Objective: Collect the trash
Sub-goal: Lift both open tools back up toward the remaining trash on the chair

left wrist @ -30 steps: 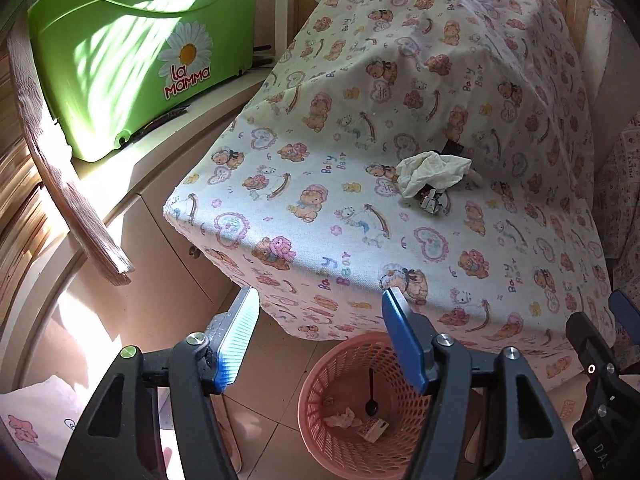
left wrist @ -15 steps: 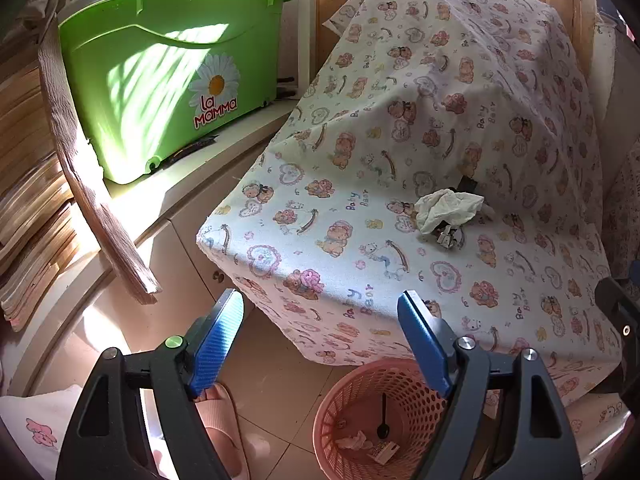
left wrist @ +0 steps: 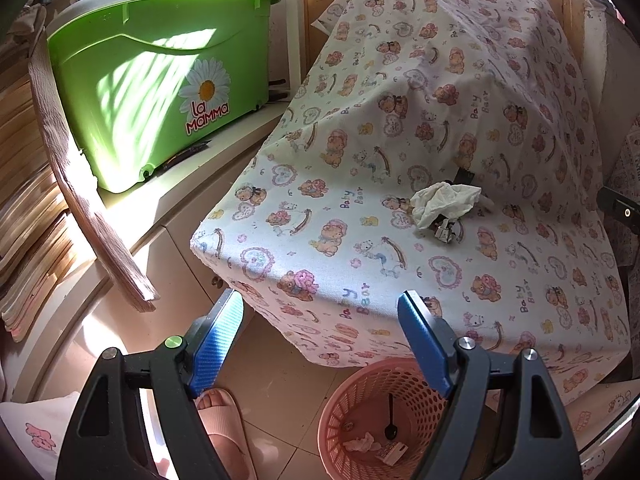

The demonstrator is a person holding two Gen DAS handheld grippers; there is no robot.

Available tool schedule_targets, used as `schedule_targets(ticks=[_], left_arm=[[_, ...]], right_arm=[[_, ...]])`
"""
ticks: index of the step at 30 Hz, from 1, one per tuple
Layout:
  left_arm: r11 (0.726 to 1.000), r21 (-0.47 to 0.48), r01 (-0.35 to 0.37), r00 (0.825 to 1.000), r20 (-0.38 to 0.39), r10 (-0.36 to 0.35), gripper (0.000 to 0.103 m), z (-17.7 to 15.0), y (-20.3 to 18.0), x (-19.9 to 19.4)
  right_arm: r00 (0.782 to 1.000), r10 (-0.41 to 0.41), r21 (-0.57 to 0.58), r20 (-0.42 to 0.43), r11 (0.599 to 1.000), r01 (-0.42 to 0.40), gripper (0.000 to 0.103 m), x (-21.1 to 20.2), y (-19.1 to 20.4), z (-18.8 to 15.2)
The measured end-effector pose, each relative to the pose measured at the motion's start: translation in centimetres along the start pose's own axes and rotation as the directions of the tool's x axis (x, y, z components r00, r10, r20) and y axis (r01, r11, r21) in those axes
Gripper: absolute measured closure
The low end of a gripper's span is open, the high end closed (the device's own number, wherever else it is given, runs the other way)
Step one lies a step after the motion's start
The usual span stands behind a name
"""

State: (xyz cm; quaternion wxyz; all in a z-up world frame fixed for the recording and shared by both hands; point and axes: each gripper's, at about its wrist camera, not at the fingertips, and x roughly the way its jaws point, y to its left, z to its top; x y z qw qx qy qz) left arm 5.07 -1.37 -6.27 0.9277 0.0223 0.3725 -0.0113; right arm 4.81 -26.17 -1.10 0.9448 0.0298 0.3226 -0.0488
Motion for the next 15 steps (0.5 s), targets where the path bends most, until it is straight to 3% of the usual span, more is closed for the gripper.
schedule_targets(ticks=[5,8,9,13,15], left_arm=[[0.999,0.016,0.032,0.999,-0.038,-0.031,0.025,-0.4,-0.9,1.1],[0.997,0.017,0.071,0.996,-0.058,-0.07,0.025,-0.4,-1.6,1.7],[0.995,0.023,0.094,0.993,-0.068,-0.093,0.026,-0.2,-1.9,2.0],[0.983,0.036,0.18,0.977,-0.124,-0.174,0.046,1.3,-3.3,3.0],[0.975,0.047,0.218,0.968,-0.141,-0.209,0.05,2.5,-4.3,3.3]], right_arm=[[0.998,0.051,0.058,-0.043,0.997,-0.049,0.023,1.4,-1.8,1.0],[0.989,0.128,0.177,-0.077,0.978,-0.113,0.023,2.2,-3.6,1.2],[0.981,0.168,0.223,-0.096,0.964,-0.143,0.023,2.7,-4.2,1.1],[0.932,0.332,0.399,-0.145,0.882,-0.252,0.023,4.5,-6.3,0.9],[0.913,0.381,0.455,-0.146,0.845,-0.28,0.023,5.2,-6.9,0.8]])
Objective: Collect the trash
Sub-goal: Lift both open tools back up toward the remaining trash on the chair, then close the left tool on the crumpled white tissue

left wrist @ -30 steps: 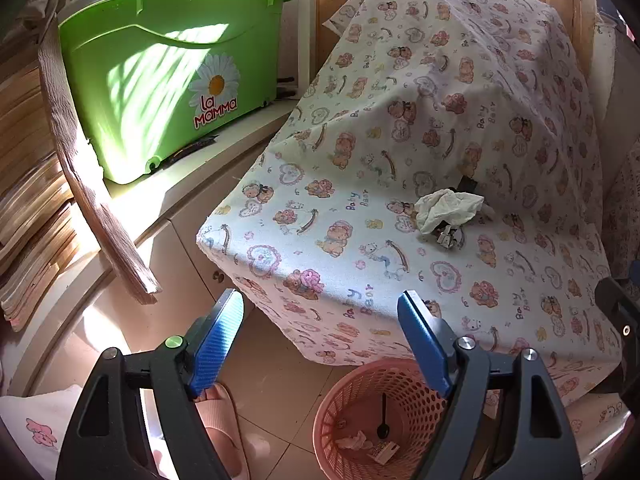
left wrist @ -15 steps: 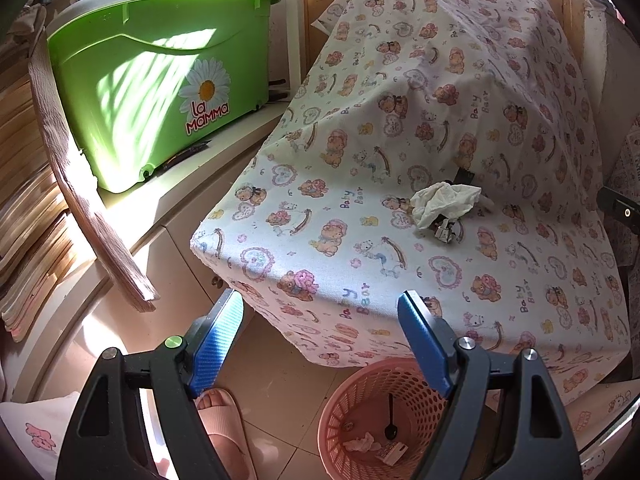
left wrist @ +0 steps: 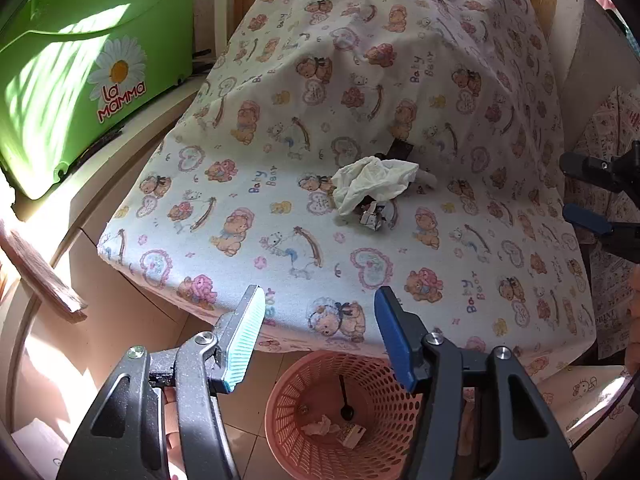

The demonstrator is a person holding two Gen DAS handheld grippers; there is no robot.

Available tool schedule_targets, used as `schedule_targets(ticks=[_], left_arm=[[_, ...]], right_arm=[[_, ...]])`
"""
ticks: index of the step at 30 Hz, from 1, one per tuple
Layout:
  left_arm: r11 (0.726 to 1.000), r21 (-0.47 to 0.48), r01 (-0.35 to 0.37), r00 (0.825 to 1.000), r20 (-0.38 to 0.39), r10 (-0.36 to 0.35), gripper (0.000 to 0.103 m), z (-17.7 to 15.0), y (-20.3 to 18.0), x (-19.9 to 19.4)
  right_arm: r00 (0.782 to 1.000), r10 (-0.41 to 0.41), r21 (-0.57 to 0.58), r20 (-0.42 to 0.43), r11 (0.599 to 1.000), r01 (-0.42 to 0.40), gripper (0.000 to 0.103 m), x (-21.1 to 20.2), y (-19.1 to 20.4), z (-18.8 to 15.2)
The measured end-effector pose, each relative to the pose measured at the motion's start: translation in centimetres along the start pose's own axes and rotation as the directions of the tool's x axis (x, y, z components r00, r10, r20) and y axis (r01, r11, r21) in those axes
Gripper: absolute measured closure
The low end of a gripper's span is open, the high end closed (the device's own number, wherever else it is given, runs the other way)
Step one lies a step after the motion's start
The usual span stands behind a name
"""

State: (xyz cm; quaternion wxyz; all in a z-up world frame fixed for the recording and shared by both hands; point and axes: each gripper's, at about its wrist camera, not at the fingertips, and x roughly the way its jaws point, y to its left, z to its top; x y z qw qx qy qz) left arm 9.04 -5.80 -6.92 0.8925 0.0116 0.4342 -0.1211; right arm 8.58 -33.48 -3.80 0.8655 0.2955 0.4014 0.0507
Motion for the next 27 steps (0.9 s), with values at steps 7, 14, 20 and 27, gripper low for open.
schedule_targets(ticks=[7,14,20,27], left_arm=[[0.995,0.097,0.012,1.0,-0.005,-0.011,0.044,4.8,-4.6,2.2],[0.993,0.12,-0.02,0.999,-0.036,0.025,0.042,6.6,-6.2,6.6],[0.991,0.118,-0.068,0.997,-0.037,0.072,0.079,8.6,-6.0,8.0],[1.0,-0.011,0.024,0.998,-0.057,-0.025,0.102,9.5,-2.0,5.1]], right_arm=[[1.0,0.007,0.031,0.005,1.0,-0.007,0.023,0.1,-0.4,0.4],[0.998,-0.029,0.049,0.048,0.998,0.027,0.023,-1.1,-1.3,0.7],[0.997,-0.061,0.02,0.039,0.998,0.06,0.023,-0.8,-1.3,0.7],[0.996,-0.081,-0.037,0.04,0.996,0.082,0.023,-0.4,-0.1,0.5]])
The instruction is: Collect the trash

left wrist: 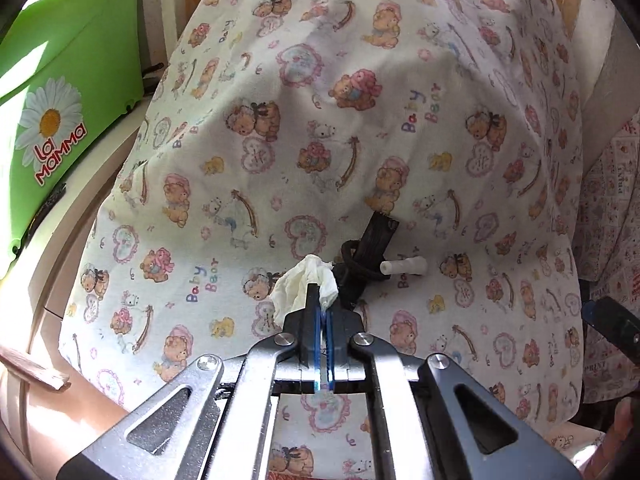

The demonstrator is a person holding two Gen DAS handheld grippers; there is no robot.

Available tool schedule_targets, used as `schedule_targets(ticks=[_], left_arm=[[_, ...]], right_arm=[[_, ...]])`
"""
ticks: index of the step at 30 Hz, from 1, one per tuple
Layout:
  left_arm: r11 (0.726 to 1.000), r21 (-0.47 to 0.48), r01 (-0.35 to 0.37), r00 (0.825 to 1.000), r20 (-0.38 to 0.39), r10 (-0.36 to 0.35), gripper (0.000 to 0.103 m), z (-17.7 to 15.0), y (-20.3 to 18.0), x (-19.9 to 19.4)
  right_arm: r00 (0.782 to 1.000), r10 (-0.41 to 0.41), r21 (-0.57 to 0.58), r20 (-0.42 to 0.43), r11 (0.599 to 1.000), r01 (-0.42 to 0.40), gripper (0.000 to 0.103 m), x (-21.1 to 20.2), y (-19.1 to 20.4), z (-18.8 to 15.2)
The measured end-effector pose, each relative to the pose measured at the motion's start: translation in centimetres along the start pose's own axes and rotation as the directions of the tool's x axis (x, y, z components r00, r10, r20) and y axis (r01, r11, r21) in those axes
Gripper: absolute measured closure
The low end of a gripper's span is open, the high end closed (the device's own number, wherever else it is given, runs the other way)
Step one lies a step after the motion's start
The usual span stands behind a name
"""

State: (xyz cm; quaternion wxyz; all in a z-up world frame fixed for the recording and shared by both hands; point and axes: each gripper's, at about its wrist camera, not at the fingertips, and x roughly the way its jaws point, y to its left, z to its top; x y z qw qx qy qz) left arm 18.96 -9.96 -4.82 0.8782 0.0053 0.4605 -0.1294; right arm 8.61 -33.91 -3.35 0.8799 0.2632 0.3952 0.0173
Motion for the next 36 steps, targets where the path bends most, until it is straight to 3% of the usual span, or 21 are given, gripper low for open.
schedule_targets(ticks=[8,15,22,26,31,34,36], left_arm=[[0.998,-0.038,0.042,0.999,0.013,-0.042,0.102,-1.8,3.1,-3.7],[1.0,-0.005,-0.023,0.996,0.083,0.024,0.101,-4.9,5.3,-5.7],[0.997,-0.062,-0.035,0.995,0.088,0.041,0.101,-6.8,7.3,-6.0],[0.995,-0.078,-0.058,0.988,0.136,0.068,0.101,-6.5,7.1,-7.1],[0.994,-0.104,-0.043,0.987,0.147,0.058,0.101,-6.3,7.6,-8.0],[0.989,-0.117,-0.085,0.985,0.141,0.102,0.101,-6.4,8.2,-7.7],[0.987,-0.139,-0.075,0.987,0.131,0.094,0.101,-6.4,8.8,-7.6]], right_arm=[[0.999,-0.036,-0.05,-0.038,0.998,0.034,0.023,1.7,1.4,-1.1],[0.996,-0.085,-0.133,-0.019,0.988,0.082,0.023,2.5,3.4,-2.1],[0.993,-0.116,-0.305,-0.015,0.946,0.106,0.023,4.7,7.4,-3.9],[0.99,-0.136,-0.411,-0.042,0.905,0.107,0.023,6.9,9.9,-5.4],[0.99,-0.137,-0.469,-0.032,0.877,0.106,0.023,9.2,12.6,-6.5],[0.992,-0.124,-0.483,-0.032,0.871,0.094,0.023,10.5,13.8,-6.9],[0.991,-0.129,-0.48,-0.03,0.872,0.099,0.029,11.4,14.3,-7.2]])
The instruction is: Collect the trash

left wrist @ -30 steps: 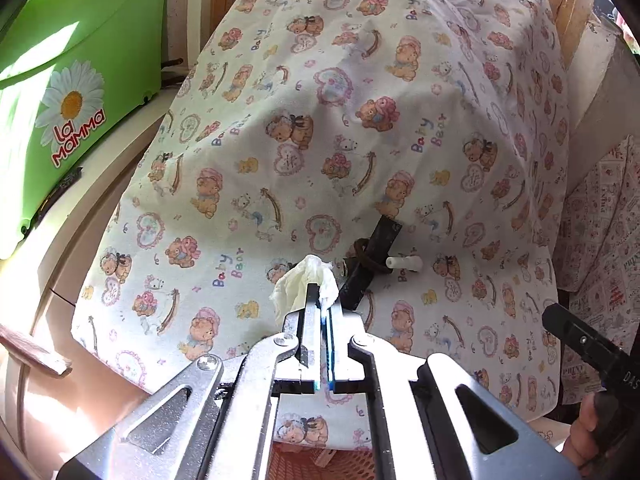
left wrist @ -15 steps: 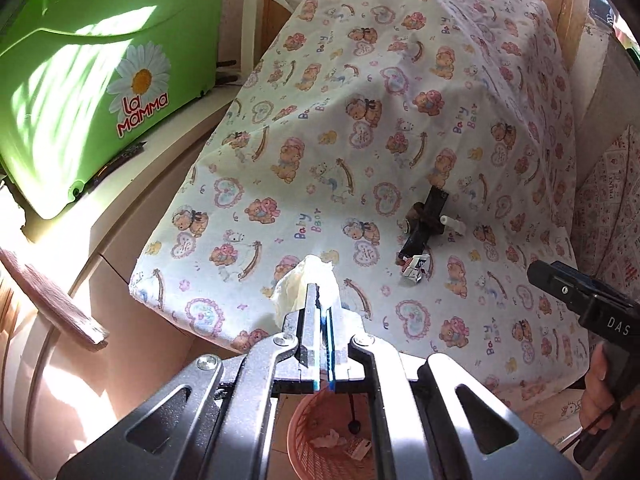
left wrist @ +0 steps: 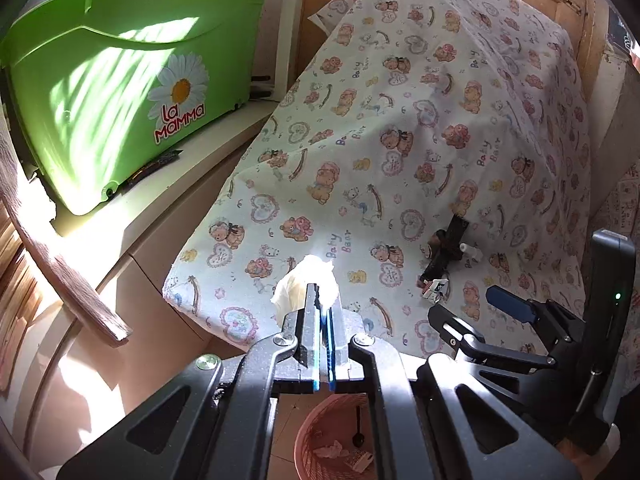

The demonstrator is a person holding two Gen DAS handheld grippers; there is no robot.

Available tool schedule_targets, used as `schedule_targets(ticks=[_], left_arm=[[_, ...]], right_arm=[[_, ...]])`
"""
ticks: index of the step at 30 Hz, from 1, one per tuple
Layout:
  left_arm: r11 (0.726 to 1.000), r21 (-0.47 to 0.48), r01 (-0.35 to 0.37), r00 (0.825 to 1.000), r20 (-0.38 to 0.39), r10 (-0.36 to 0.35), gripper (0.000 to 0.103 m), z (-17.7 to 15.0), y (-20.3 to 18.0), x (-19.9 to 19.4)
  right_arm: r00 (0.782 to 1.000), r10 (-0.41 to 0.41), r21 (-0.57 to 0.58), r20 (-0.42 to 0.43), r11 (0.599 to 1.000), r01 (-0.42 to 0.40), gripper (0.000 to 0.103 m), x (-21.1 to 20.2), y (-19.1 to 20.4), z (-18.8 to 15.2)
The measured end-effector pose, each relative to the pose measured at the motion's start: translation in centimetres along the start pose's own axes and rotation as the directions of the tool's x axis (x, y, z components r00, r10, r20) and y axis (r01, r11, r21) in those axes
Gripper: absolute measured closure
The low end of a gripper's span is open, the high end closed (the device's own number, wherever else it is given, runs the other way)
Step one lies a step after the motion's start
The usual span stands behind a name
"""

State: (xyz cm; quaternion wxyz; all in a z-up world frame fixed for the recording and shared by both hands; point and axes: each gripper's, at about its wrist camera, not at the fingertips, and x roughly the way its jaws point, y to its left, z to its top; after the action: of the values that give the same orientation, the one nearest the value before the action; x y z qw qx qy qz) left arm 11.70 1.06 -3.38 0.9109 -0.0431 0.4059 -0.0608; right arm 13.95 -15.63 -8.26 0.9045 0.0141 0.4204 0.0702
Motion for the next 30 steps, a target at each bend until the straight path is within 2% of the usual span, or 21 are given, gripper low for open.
schedule_targets(ticks=[4,6,10,11,12,16,17,21,25,30], left_arm=[[1.0,-0.004,-0.015,1.0,0.002,0.015,0.101,0.1,0.4,0.2],[1.0,0.002,-0.027,1.0,0.007,0.027,0.101,0.0,0.4,0.1],[1.0,-0.001,-0.017,1.0,0.005,0.017,0.101,0.1,0.6,0.1],[1.0,-0.001,-0.016,1.0,0.005,0.016,0.101,0.1,0.6,0.1],[1.0,-0.001,-0.014,1.0,0.002,0.014,0.101,0.1,0.6,0.2],[1.0,-0.003,0.001,1.0,-0.002,-0.001,0.101,0.0,0.5,0.1],[1.0,0.0,0.005,1.0,-0.003,-0.005,0.101,0.0,0.3,0.0],[1.0,0.018,0.015,1.0,0.002,-0.015,0.101,-0.2,-0.2,-0.3],[0.999,0.038,0.008,1.0,0.005,-0.008,0.101,-0.5,-0.6,-0.5],[0.998,0.056,-0.002,1.0,0.008,0.001,0.101,-0.8,-0.7,-0.7]], right_arm=[[0.999,-0.038,0.024,0.007,0.999,0.038,0.038,1.4,0.6,0.3],[0.998,-0.064,0.03,0.007,0.997,0.064,0.049,1.9,0.7,0.5],[0.998,-0.066,0.032,-0.021,0.997,0.066,0.063,2.9,0.6,0.5],[0.998,-0.063,0.035,-0.024,0.997,0.063,0.078,2.9,0.5,0.4],[0.999,-0.044,0.037,-0.03,0.998,0.045,0.086,2.9,0.5,0.4],[1.0,0.008,0.071,0.017,0.997,-0.009,0.09,1.2,-0.6,0.4],[0.999,0.039,0.089,0.025,0.995,-0.041,0.102,0.6,-1.0,0.4],[0.989,0.135,0.139,0.066,0.98,-0.143,0.102,-1.9,-2.5,0.2],[0.986,0.137,0.119,0.093,0.982,-0.148,0.102,-4.0,-3.1,0.0],[0.982,0.143,0.152,0.125,0.975,-0.161,0.102,-5.6,-4.1,-0.2]])
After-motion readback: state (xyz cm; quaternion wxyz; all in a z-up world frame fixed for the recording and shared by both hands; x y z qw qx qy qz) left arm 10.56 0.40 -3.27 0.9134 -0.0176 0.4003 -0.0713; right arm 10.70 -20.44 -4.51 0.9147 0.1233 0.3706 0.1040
